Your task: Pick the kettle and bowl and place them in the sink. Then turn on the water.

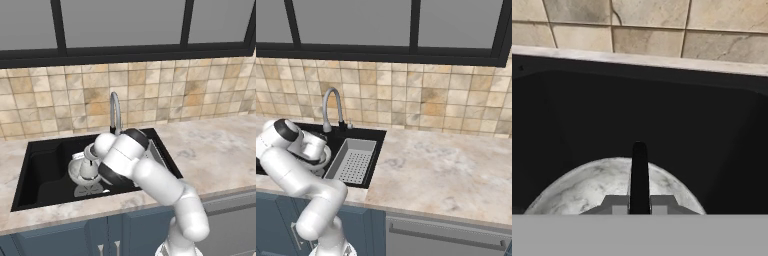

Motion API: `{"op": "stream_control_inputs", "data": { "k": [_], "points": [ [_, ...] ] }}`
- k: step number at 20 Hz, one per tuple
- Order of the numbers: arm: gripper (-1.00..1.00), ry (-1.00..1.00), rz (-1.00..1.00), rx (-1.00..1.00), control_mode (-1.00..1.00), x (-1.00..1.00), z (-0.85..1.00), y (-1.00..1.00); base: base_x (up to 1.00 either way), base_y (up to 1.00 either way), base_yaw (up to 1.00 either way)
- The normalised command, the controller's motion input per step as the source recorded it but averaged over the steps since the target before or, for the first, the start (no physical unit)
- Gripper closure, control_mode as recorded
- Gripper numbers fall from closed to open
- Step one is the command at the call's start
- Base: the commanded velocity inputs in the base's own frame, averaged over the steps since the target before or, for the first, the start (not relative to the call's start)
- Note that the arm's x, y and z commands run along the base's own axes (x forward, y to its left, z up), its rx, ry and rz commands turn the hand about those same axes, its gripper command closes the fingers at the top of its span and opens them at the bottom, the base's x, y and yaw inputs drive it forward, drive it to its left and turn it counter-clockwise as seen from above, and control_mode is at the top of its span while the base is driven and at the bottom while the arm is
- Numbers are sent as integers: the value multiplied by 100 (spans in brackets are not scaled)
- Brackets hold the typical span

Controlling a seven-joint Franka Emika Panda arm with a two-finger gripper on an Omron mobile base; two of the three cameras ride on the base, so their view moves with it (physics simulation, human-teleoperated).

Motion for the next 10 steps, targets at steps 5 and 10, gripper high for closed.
{"op": "stream_control_inputs", "data": {
  "k": [5, 10],
  "points": [
    [100, 0, 0, 0, -100, 0, -7, 10, 0, 0, 0],
    [100, 0, 0, 0, -100, 0, 0, 2, 0, 0, 0]
  ]
}}
